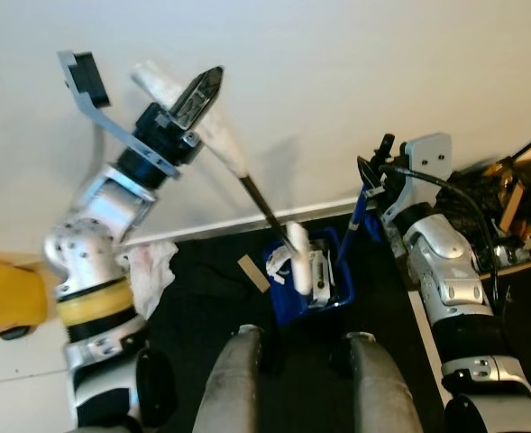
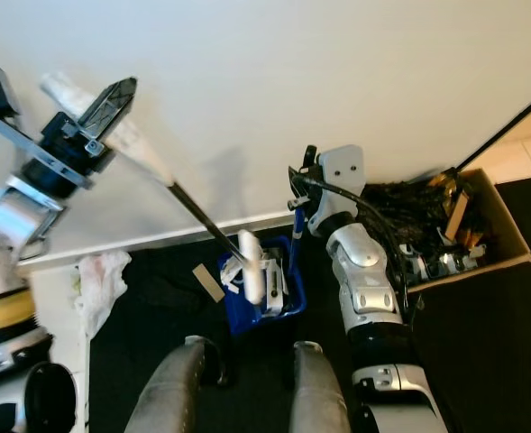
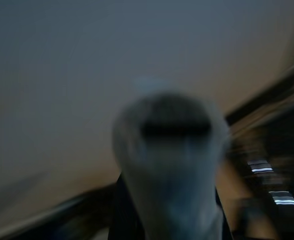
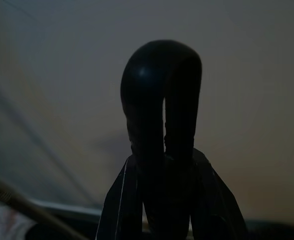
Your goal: Sweep floor
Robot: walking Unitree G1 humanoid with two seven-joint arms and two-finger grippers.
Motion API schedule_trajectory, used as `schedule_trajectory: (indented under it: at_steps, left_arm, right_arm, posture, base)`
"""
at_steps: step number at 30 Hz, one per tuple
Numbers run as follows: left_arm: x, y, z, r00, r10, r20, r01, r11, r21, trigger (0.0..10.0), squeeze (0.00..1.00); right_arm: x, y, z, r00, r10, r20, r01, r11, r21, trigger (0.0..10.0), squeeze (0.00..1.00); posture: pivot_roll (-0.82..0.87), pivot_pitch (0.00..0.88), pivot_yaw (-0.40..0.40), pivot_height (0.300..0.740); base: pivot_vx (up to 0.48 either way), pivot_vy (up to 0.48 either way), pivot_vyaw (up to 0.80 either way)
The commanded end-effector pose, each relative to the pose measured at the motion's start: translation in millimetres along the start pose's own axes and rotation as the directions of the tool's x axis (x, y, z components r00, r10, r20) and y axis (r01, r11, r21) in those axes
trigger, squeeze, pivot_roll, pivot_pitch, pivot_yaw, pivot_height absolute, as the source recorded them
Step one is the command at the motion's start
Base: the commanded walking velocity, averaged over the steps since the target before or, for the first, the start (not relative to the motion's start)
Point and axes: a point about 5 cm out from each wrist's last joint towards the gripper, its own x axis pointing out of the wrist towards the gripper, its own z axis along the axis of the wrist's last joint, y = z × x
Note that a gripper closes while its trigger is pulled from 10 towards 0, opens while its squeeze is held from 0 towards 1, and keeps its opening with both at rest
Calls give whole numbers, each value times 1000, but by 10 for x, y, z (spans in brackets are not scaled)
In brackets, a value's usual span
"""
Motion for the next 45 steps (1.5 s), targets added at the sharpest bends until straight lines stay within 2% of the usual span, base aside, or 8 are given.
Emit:
schedule_trajectory:
  at_steps: [1, 8, 14, 17, 20, 29, 37, 45]
  left_arm:
    - [-122, 45, 65, 992, 128, -25, -126, 990, 64, 10000, 0]
    - [-183, 135, 123, 945, 303, -127, -280, 945, 167, 10000, 0]
    - [-289, 446, -5, 807, 565, -173, -515, 816, 261, 10000, 0]
    - [-361, 714, -132, 688, 700, -190, -637, 709, 302, 10000, 0]
    - [-397, 821, -211, 710, 694, -117, -678, 719, 153, 10000, 0]
    - [-408, 821, -645, 706, 669, -234, -674, 736, 69, 10000, 0]
    - [-283, 762, -720, 766, 622, -162, -586, 779, 223, 10000, 0]
    - [-192, 694, -806, 797, 596, -98, -507, 749, 428, 10000, 0]
  right_arm:
    - [-38, 85, -113, 1000, -12, 6, 11, 992, 125, 10000, 0]
    - [-84, 97, -172, 997, -75, 30, 68, 981, 181, 10000, 0]
    - [-103, 37, -63, 990, -118, 78, 101, 976, 195, 10000, 0]
    - [-166, -100, 73, 972, -193, 132, 163, 964, 212, 10000, 0]
    - [-232, -177, 168, 953, -249, 171, 211, 954, 212, 10000, 0]
    - [-340, -293, 249, 934, -307, 185, 267, 940, 214, 10000, 0]
    - [-350, -286, 342, 924, -324, 202, 277, 933, 231, 10000, 0]
    - [-345, -215, 566, 910, -315, 268, 241, 931, 275, 10000, 0]
  posture:
    - [184, 195, 116, 740]
    - [200, 113, 128, 740]
    - [182, 81, 129, 740]
    - [164, 54, 130, 740]
    - [133, 40, 134, 740]
    - [89, 29, 118, 740]
    - [76, 20, 103, 740]
    - [68, 13, 87, 740]
  base:
    - [0, 0, 0]
    - [0, 0, 0]
    - [0, 0, 0]
    - [0, 0, 0]
    - [0, 0, 0]
    - [0, 0, 0]
    - [0, 0, 0]
    - [0, 0, 0]
